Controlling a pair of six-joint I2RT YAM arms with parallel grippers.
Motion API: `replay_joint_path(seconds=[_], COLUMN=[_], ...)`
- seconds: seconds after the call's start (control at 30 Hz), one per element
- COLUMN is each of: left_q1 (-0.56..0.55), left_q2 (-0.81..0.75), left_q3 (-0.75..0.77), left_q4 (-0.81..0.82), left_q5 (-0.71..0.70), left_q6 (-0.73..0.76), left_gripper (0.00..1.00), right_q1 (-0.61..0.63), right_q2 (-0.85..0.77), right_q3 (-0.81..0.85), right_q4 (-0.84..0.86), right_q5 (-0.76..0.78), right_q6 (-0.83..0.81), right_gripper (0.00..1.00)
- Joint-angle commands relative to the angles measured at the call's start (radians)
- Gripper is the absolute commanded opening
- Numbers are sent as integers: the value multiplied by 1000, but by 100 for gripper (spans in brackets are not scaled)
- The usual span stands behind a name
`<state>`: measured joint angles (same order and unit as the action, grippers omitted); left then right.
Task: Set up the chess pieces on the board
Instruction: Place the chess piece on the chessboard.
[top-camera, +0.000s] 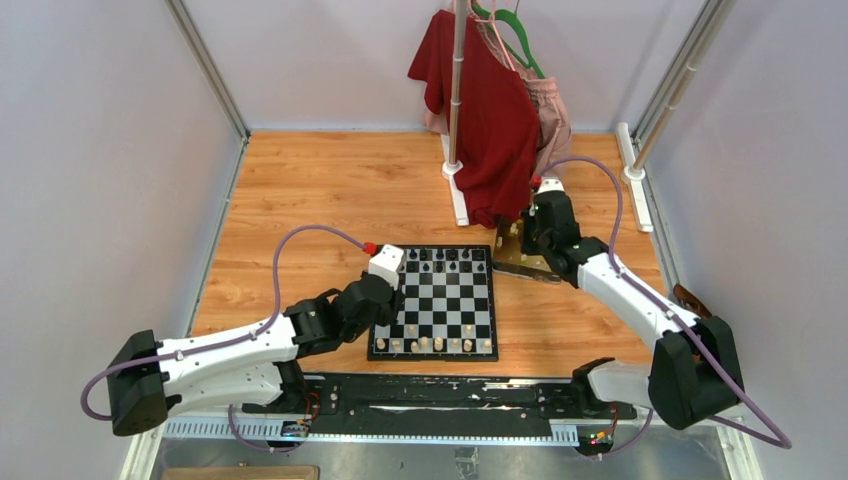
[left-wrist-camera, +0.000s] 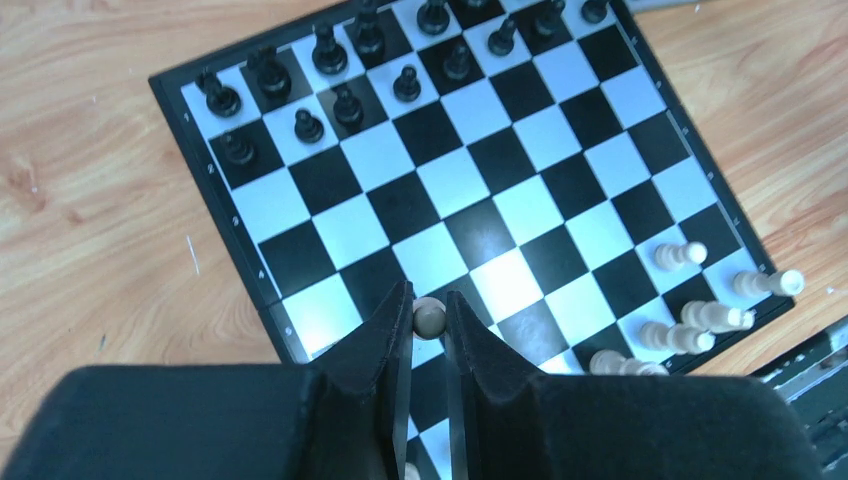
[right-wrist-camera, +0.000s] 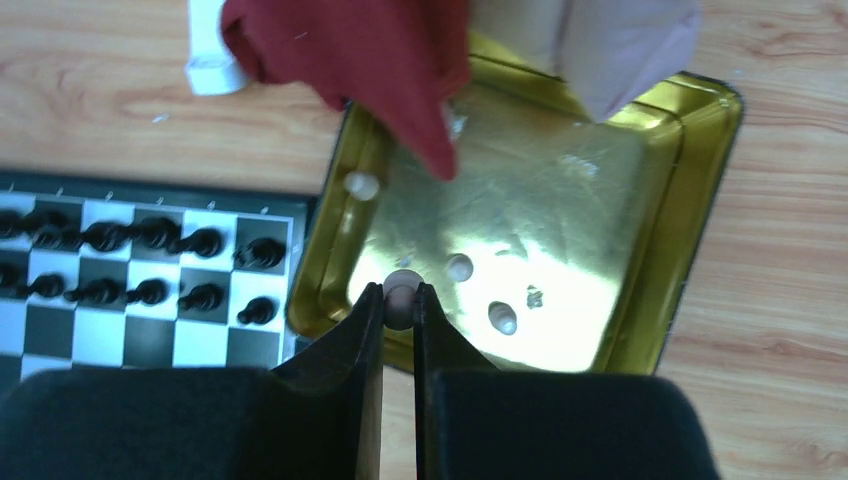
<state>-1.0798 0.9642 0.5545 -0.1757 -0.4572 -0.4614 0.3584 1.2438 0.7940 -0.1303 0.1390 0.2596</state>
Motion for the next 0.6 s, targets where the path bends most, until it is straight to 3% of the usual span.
replay_joint_path(seconds=[0.0,0.57], left_q1=[-18,-50], left_q2=[-55,-115], left_q3=[-57,-163], left_q4=[-5,20], left_q5=[-26,-1], left_q6=[-47,-73], left_gripper=[0,0], right_q1=[86,435], right_q2=[-43,-87], right_q3=[31,48], right_q4=[-90,-225], right_q5=[20,130], right_q6=[-48,-59], right_gripper=[0,0])
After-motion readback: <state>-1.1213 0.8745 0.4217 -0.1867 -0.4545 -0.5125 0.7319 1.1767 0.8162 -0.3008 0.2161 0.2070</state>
